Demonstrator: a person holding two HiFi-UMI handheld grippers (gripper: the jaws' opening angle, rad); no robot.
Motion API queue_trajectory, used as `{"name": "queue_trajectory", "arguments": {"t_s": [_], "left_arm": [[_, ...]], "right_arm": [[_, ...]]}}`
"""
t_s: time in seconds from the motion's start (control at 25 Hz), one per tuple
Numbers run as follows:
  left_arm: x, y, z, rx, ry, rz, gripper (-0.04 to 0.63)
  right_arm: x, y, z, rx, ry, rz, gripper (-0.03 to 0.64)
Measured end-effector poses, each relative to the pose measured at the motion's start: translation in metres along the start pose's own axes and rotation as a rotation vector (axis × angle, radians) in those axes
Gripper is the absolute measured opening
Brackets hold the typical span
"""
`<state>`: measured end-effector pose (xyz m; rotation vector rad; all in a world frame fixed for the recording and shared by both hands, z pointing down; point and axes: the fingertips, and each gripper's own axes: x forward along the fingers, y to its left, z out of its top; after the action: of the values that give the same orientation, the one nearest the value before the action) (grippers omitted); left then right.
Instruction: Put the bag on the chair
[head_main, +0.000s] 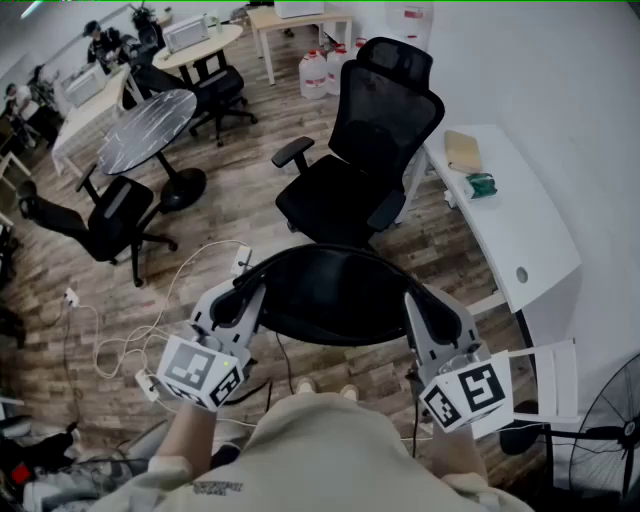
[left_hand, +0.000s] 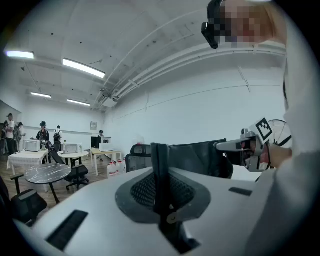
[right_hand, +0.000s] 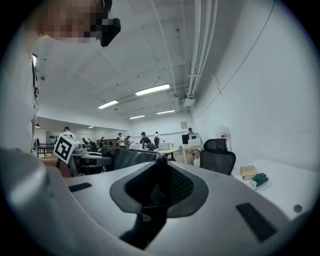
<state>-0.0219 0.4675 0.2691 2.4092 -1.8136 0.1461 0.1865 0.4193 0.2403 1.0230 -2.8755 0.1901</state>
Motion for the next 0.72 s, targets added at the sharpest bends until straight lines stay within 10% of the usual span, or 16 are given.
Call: {"name": "queue_trajectory", "arguments": {"t_s": [0.72], "left_arm": [[-0.005, -0.047, -0.005, -0.013, 0.005, 0.03, 0.04]], "right_arm": [[-0.041, -0.019, -0.01, 0.045, 0.012, 0.011, 0.072]]}}
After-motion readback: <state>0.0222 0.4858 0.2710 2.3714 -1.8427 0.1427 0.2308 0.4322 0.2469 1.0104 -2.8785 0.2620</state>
